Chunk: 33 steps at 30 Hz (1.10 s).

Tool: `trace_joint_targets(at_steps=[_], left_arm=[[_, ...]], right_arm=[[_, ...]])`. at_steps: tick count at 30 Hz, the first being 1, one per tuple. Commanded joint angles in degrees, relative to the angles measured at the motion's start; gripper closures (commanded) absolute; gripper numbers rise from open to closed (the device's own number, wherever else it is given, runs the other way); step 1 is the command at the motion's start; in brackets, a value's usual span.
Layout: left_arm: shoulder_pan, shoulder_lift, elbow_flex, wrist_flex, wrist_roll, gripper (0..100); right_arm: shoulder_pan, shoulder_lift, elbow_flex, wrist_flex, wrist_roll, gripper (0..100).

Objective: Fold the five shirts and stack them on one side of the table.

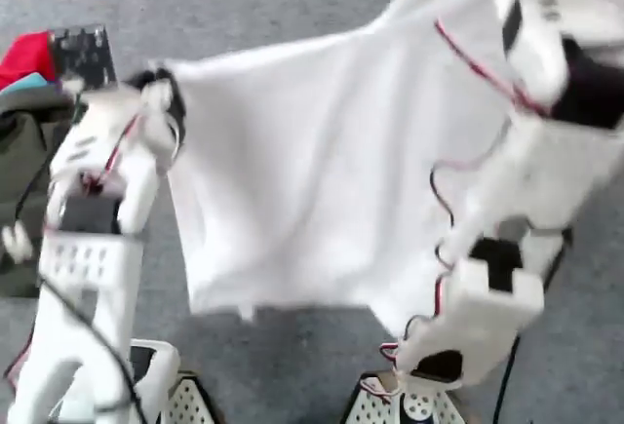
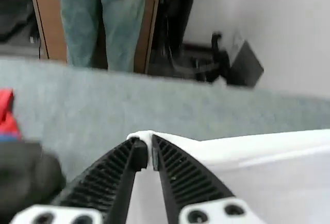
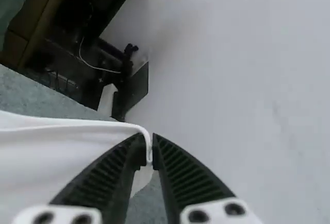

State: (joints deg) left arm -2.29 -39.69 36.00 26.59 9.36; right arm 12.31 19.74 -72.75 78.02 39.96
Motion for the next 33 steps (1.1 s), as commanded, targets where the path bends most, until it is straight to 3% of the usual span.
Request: trace_joint_targets(at_steps=[1, 7, 17, 20, 25, 30, 33], left_arm=[[-1.98, 15.3, -7.69, -14.95, -0.35, 97], [-2.15, 40.0, -34.68, -8.53, -0.44, 97], [-7.25, 65.32, -78.99, 15.65, -0.09, 97], [-7.78, 69.1, -87.87, 24.18, -0.44, 97], [-6.11, 73.49, -94.64, 37.45, -1.32, 97], [-3.38, 75.43, -95.43, 54.07, -13.19, 97], [-3.12, 75.52, -94.99, 61.8, -16.97, 97]], right_arm=[[-0.35, 9.1, 0.48, -13.54, -3.25, 98.5], [-1.58, 23.43, 0.31, -36.04, -6.68, 98.5], [-4.66, 25.27, -2.24, -37.36, -6.68, 98.5], [-4.31, 25.1, -2.42, -31.3, -6.42, 98.5], [-4.57, 22.9, -8.22, -9.14, -6.33, 98.5], [-4.57, 23.16, -15.87, 9.49, -5.98, 98.5], [-5.01, 23.52, -19.38, 20.66, -1.41, 98.5]])
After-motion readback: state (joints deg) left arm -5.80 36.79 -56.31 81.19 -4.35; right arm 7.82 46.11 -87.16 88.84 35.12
